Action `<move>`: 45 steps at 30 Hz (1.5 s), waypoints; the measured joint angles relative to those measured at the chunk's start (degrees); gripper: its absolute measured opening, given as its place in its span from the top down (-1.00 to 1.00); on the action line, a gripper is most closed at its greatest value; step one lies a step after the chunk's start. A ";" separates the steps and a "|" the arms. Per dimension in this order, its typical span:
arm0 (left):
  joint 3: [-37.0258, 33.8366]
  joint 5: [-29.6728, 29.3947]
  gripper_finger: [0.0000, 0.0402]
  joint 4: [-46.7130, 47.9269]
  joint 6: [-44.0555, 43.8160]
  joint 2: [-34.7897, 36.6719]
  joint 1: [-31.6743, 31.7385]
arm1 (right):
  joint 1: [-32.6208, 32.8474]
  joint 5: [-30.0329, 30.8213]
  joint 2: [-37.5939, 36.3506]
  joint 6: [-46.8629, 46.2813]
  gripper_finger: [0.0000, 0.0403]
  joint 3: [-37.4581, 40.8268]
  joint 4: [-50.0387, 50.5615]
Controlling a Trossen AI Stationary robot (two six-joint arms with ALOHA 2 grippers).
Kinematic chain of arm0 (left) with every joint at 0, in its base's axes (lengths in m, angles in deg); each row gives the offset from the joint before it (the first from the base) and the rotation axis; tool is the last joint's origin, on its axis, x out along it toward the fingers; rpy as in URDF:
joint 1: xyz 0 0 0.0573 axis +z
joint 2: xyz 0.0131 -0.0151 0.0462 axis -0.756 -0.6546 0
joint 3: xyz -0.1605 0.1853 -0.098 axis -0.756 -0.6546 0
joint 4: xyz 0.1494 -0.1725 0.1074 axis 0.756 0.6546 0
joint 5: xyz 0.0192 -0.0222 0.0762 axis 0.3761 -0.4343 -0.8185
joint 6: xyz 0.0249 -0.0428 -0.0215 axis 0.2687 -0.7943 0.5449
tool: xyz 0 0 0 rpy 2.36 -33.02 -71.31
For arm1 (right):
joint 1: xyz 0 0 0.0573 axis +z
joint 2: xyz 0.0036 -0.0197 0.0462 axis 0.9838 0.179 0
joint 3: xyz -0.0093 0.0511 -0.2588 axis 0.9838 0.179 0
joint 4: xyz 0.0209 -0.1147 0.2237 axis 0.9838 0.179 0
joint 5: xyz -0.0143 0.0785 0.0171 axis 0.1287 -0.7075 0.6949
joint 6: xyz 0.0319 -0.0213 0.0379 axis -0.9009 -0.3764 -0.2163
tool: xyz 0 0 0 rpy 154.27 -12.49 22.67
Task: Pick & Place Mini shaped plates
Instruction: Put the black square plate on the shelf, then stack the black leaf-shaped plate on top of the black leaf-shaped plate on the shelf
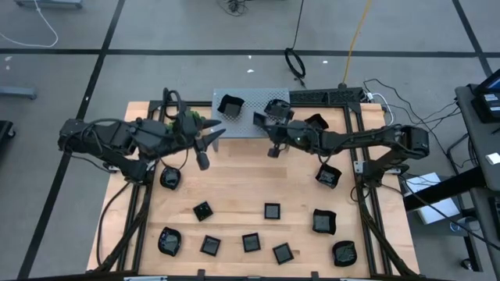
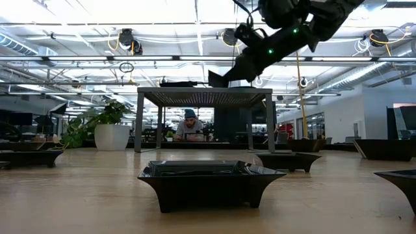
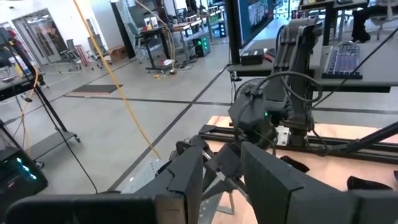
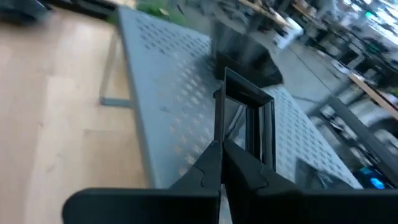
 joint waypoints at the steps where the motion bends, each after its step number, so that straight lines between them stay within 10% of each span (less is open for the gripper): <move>1: 0.00 0.00 0.43 -0.02 0.00 0.00 0.23 | -0.14 -0.73 0.00 0.02 1.00 0.00 -0.58; 26: 0.00 -0.04 0.43 -0.06 -0.01 0.00 3.33 | -0.38 -1.68 2.99 -2.06 0.94 -0.02 -4.24; 45: 0.00 1.11 0.43 11.98 -8.06 0.00 3.13 | 4.09 -1.41 -3.35 -6.58 0.42 -0.02 -11.30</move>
